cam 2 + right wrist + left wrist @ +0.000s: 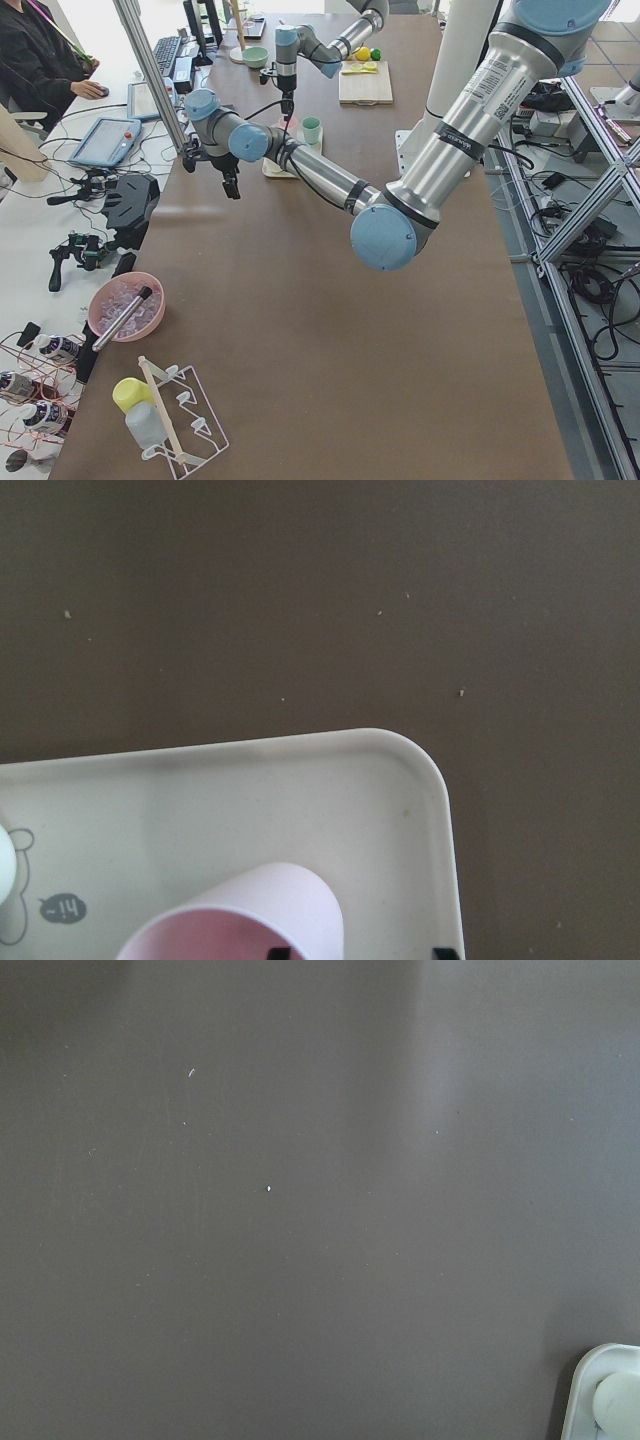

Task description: Place all cups on tray

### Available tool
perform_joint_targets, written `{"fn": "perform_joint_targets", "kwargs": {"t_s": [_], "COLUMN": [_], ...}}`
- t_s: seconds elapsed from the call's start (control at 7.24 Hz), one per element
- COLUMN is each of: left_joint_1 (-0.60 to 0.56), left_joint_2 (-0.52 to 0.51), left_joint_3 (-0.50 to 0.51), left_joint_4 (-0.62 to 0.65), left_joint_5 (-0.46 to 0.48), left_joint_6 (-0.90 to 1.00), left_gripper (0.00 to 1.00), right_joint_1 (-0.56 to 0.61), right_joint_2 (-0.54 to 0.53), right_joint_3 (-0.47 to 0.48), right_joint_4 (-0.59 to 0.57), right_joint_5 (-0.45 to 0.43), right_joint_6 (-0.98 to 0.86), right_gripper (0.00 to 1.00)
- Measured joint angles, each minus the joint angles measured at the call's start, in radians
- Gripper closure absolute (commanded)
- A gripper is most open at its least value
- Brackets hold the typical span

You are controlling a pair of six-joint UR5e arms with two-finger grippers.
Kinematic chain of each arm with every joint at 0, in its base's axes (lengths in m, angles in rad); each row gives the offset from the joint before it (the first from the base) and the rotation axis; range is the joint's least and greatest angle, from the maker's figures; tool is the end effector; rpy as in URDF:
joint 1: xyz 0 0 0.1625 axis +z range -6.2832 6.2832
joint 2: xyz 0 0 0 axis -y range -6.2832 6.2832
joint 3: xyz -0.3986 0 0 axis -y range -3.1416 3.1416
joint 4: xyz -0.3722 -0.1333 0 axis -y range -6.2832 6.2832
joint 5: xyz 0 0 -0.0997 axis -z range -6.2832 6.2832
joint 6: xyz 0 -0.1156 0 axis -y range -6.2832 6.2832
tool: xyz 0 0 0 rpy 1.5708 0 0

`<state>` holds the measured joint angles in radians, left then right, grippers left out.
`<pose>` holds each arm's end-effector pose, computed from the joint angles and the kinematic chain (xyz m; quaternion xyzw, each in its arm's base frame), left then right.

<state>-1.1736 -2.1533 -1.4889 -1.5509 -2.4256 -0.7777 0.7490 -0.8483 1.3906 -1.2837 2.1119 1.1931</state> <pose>0.2164 -0.6350 0.3379 -0.0428 0.4552 -0.0703 0.8866 -0.4791 -0.5462 0.2628 0.0005 -0.4589 0.0570 0.8867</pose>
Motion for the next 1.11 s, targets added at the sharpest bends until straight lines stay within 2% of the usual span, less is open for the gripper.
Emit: {"fn": "perform_joint_targets", "kwargs": {"t_s": [0.28, 0.55, 0.83, 1.11], "left_joint_1": [-0.001, -0.023, -0.077, -0.141], "left_joint_2": [0.002, 0.012, 0.023, 0.124], "left_joint_3": [-0.001, -0.007, -0.021, -0.084], "left_joint_4": [0.002, 0.032, 0.130, 0.170], "left_joint_5": [-0.002, -0.004, -0.003, 0.001], "left_joint_6": [0.001, 0.045, 0.212, 0.393], "left_gripper": [0.02, 0.02, 0.02, 0.02], "right_joint_1": [0.079, 0.199, 0.331, 0.470], "right_joint_2": [-0.019, -0.144, -0.339, -0.489], "right_joint_3": [0.032, 0.146, 0.248, 0.244], "right_joint_4": [-0.011, -0.047, -0.074, -0.107], "right_joint_5": [0.122, 0.230, 0.293, 0.364], "right_joint_6": [-0.003, -0.063, -0.302, -0.616], "right_gripper": [0.00, 0.00, 0.00, 0.00]}}
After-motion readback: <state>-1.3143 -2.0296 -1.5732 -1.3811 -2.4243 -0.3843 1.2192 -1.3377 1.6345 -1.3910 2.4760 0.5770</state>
